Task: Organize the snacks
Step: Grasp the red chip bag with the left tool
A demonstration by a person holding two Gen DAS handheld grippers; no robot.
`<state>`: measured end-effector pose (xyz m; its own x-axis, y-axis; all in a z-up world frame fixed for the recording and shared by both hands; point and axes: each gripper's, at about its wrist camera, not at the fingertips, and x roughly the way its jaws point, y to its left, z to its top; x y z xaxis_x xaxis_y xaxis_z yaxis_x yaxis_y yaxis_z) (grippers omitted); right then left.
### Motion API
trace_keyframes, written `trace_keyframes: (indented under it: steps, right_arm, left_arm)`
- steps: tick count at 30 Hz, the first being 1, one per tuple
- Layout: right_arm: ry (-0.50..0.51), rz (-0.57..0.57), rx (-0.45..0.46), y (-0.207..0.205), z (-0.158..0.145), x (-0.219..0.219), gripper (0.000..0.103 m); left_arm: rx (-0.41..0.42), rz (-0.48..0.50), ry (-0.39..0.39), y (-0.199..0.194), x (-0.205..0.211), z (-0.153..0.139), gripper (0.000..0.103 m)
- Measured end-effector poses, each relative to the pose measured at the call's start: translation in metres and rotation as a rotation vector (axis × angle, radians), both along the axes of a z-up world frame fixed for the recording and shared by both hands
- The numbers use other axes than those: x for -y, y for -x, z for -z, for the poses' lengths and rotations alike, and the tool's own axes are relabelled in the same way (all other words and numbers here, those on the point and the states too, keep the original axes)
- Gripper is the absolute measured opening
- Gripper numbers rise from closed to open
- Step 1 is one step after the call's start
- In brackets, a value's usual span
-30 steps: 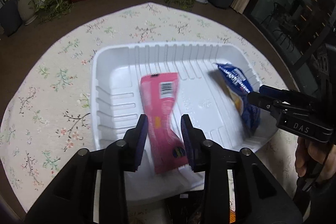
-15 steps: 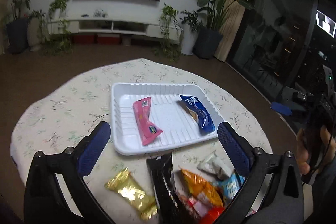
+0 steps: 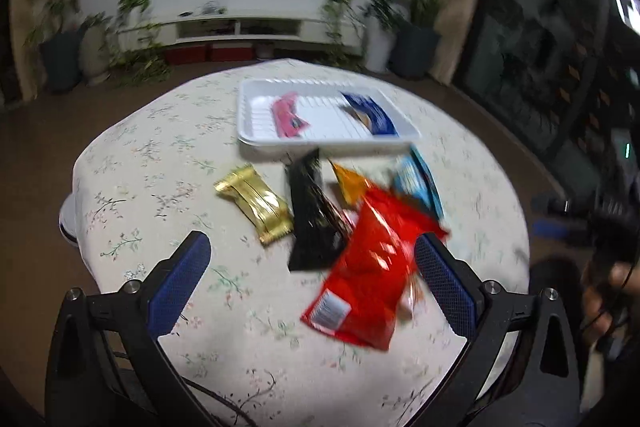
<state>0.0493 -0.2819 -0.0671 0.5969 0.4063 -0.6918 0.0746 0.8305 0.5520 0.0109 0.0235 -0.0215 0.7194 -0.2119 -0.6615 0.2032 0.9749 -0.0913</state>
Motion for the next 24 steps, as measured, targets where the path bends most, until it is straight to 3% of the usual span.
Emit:
trace_keyframes:
  steps: [6,16,17,19,20,24]
  right_arm:
    - [0.006,-0.080,0.031,0.010,-0.005,-0.023,0.101]
    - [0.028,-0.152,0.035,0.012,0.005,-0.049,0.096]
    - [0.029,-0.156,0.036,0.012,0.005,-0.051,0.096]
    - [0.028,-0.164,0.039,0.015,0.006,-0.053,0.094]
    - [0.028,-0.167,0.039,0.015,0.006,-0.054,0.094]
    - [0.029,-0.166,0.040,0.015,0.007,-0.055,0.093]
  left_arm:
    - [-0.123,0.154,-0.008,-0.009,0.026,0.026,0.103]
    - [-0.201,0.261,-0.025,-0.040,0.029,0.040,0.097]
    - [-0.209,0.274,-0.027,-0.042,0.030,0.042,0.093]
    - [-0.237,0.290,-0.020,-0.048,0.031,0.046,0.066]
    - [-0.250,0.300,-0.014,-0.051,0.032,0.049,0.061]
    - [-0.261,0.324,-0.036,-0.053,0.038,0.054,0.060]
